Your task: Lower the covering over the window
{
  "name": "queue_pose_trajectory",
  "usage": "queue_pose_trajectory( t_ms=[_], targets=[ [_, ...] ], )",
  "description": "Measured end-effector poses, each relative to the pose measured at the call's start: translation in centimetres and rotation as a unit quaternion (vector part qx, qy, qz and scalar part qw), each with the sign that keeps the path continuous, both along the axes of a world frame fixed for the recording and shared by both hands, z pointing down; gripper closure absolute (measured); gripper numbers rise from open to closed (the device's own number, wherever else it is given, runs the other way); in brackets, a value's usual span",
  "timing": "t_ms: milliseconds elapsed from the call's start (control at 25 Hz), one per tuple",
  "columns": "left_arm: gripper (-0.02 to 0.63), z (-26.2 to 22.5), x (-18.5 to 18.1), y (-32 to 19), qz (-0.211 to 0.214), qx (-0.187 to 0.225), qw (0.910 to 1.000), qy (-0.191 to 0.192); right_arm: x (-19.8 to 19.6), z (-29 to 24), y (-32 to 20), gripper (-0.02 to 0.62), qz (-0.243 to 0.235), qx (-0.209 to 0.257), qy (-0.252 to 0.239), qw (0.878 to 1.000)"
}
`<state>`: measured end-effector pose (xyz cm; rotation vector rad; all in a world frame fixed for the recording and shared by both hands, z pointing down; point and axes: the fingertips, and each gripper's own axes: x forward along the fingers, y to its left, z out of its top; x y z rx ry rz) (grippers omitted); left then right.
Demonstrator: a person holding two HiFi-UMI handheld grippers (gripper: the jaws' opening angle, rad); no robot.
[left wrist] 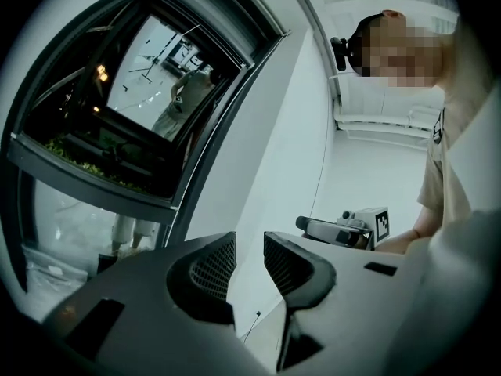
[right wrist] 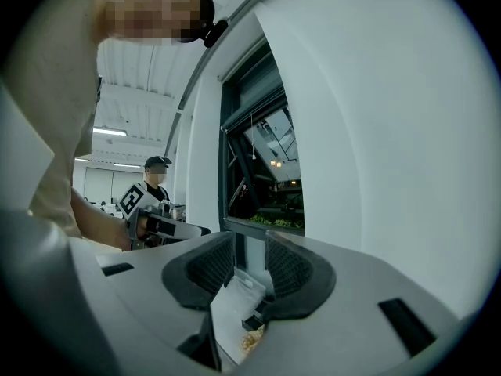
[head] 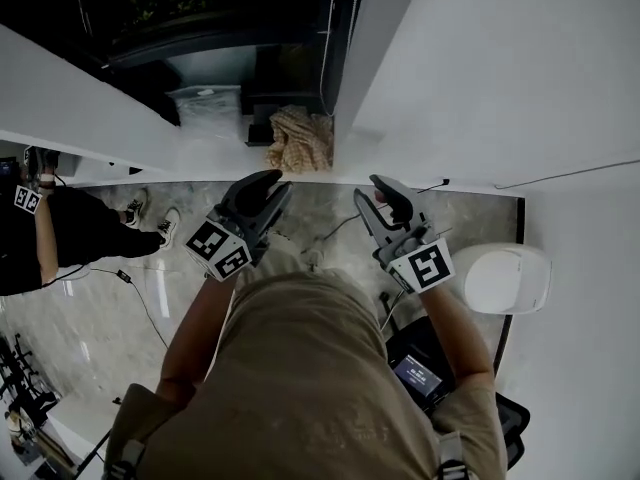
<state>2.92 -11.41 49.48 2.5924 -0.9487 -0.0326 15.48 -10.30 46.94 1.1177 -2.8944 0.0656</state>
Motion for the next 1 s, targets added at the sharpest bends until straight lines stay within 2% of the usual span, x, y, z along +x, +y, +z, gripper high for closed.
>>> queue_pose_trajectory(
  t_ms=[200,520,1000],
  targets=[
    [0.502,1.1,-0.4,0.4,-0.011,-0.01,0.9999,-0.005,0.2,0.8,0.1,0.477,0.004,-0.012,-0.008,1.0],
    [0.501,2.1,-2.1,-0.1,-0.003,-0.014,0.9999,-0.005,-1.2,0.7,-0.5,0.477,0.022,-0.011,-0.004,1.0],
    [0.502,0.8,-11.3,-1.2,-0.004,0.001,1.0,-0.004,-10.4,-0.1,-1.6,0.477,0.03,-0.024,-0.015,0.999]
  ],
)
